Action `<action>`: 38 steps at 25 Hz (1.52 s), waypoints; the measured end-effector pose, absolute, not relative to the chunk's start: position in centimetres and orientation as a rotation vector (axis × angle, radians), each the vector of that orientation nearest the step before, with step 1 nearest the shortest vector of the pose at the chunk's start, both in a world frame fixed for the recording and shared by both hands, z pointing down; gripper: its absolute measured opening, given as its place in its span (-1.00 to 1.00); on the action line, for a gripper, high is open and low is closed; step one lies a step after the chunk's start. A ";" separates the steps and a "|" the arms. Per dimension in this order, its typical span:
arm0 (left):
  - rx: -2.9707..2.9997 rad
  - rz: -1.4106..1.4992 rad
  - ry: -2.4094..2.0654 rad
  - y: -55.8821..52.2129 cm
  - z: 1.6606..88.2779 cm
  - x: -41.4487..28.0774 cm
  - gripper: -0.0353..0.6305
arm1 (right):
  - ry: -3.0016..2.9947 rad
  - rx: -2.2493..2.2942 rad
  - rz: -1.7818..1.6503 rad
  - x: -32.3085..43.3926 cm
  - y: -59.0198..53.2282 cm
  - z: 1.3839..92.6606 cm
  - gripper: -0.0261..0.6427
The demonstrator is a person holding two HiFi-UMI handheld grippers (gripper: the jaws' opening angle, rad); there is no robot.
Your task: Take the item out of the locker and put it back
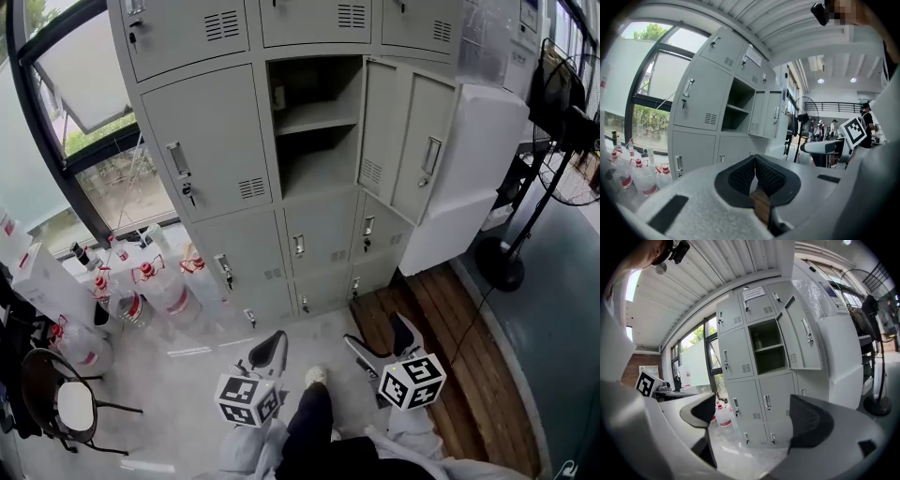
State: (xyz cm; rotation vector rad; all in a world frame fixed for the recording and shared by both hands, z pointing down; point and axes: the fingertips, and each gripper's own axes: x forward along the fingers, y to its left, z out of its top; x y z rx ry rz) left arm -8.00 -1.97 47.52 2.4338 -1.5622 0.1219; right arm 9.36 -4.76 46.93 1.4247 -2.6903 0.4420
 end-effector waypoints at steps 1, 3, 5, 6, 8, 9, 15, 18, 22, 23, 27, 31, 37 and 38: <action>2.432 0.115 -1.568 -3.0 47.3 -8.2 -0.87 | -2.688 1.425 0.438 9.3 -5.7 46.8 0.55; 2.432 0.099 -1.577 -5.1 46.8 -8.5 -0.87 | -2.689 1.423 0.425 9.1 -7.9 46.4 0.56; 2.432 0.088 -1.584 -7.3 46.3 -8.8 -0.87 | -2.693 1.422 0.413 8.9 -10.0 45.8 0.56; 2.432 0.086 -1.588 -8.4 46.0 -9.0 -0.87 | -2.695 1.425 0.408 8.8 -11.1 45.5 0.56; 2.437 0.085 -1.595 -10.5 45.4 -9.4 -0.87 | -2.699 1.439 0.406 8.7 -13.3 44.9 0.56; 2.442 0.086 -1.596 -11.6 45.1 -9.5 -0.87 | -2.701 1.446 0.407 8.6 -14.3 44.6 0.55; 2.451 0.085 -1.615 -17.2 43.7 -11.1 -0.87 | -2.718 1.462 0.387 7.4 -20.1 43.2 0.55; 2.456 0.085 -1.622 -19.5 43.4 -11.8 -0.87 | -2.727 1.461 0.389 6.7 -22.6 42.9 0.56; 2.453 0.080 -1.636 -22.5 42.9 -13.0 -0.87 | -2.761 1.430 0.378 5.6 -25.6 41.7 0.56; 2.453 0.073 -1.644 -23.2 42.7 -13.4 -0.87 | -2.780 1.408 0.366 5.1 -26.4 41.2 0.55; 2.463 0.043 -1.668 -25.9 41.6 -14.4 -0.87 | -2.866 1.335 0.330 3.8 -29.6 38.4 0.55; 2.484 0.018 -1.698 -28.2 40.3 -15.5 -0.87 | -2.944 1.275 0.254 2.8 -33.3 34.3 0.55; 2.528 -0.062 -1.761 -31.3 37.3 -17.2 -0.87 | -2.997 1.253 0.039 1.1 -38.8 27.1 0.55; 2.539 -0.066 -1.768 -31.6 36.9 -17.4 -0.87 | -3.000 1.248 0.009 0.8 -39.6 26.1 0.55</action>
